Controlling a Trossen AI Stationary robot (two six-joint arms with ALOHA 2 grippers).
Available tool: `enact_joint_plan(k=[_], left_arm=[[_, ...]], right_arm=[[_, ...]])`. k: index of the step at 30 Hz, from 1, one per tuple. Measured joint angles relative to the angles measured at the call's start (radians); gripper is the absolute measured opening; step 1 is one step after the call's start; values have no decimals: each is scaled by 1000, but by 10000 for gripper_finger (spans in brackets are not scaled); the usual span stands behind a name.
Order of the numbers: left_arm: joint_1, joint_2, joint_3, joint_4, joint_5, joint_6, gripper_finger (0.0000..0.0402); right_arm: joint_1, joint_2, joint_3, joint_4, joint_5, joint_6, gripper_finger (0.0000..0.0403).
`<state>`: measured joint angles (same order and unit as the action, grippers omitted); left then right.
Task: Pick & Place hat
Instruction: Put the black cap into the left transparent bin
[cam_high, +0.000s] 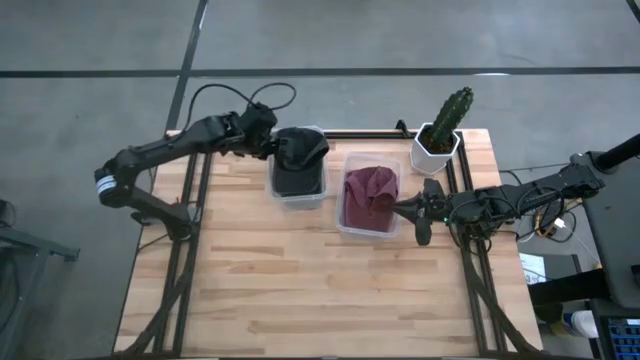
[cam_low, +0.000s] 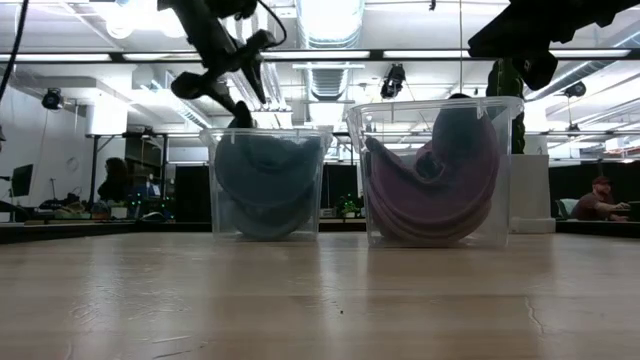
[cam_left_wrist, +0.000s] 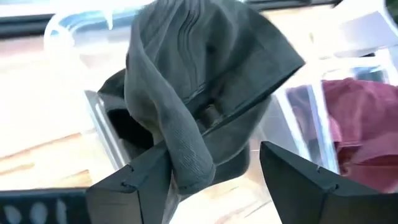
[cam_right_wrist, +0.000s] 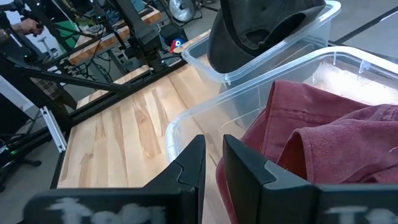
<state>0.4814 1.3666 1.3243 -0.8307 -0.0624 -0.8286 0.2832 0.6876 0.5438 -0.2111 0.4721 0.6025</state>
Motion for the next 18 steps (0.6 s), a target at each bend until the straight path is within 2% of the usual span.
enact_joint_plan(k=[6, 18], left_arm=[[0, -10, 23, 0, 0, 8, 234], [-2, -2, 150, 13, -17, 98, 234]], right_arm=[[0, 0, 0, 0, 0, 0, 52], [0, 0, 0, 0, 0, 0, 52]])
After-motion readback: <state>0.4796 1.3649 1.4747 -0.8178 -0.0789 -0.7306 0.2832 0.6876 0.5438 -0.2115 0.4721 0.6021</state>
